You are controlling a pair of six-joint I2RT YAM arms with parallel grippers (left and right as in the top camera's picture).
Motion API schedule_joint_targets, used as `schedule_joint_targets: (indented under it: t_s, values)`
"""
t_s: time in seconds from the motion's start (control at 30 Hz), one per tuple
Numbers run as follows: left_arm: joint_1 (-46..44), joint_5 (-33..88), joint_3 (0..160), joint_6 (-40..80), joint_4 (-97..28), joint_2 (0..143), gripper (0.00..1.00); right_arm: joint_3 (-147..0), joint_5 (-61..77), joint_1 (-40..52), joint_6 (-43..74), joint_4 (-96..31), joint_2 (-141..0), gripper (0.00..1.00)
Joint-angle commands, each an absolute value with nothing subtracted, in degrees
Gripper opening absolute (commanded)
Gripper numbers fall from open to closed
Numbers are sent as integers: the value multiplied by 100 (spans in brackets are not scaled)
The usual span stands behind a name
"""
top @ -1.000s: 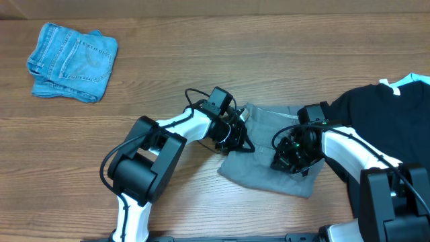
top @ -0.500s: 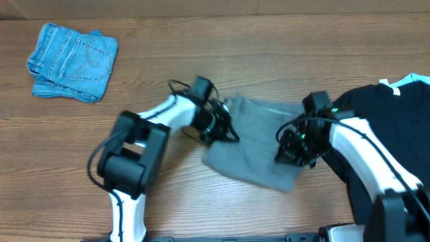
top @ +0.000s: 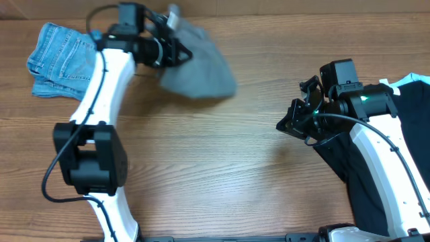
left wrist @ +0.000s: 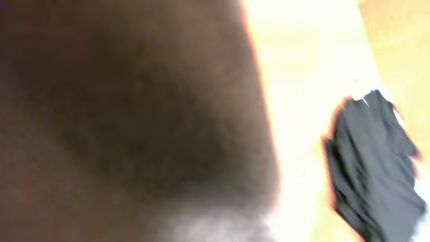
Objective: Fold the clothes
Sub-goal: 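Carry the folded shorts with the left gripper onto the blue jeans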
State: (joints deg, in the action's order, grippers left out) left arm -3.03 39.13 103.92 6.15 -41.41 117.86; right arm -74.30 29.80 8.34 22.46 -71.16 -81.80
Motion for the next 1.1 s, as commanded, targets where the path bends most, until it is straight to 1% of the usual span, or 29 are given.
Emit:
schedule_joint_targets:
  t_s: [0.0,0.23,0.53,0.83,0.93,1.07]
  values:
    - [145,3649,10606,421,-3638,11574,4,-7579,3081,851,2276,-7113,-8121,5]
    - [1162,3544,10639,797,-2550,11581,4,-7579,3166,851,2423,-7214,-8121,5]
    - [2078,3559,10801,836,-1702,11581,4,-7579,3203,851,2576,-7244,-8121,4]
    - [2515,3544,10864,926,-891,11583,4,-7579,3361,862,2574,-7286,-8121,4]
    - [2528,3548,10890,1079,-454,11585,4,-7579,3409,864,2576,-7303,-8121,4]
    - [2526,3315,10969,1017,-222,11594,4,-7579,3531,867,2576,-7319,-8121,4]
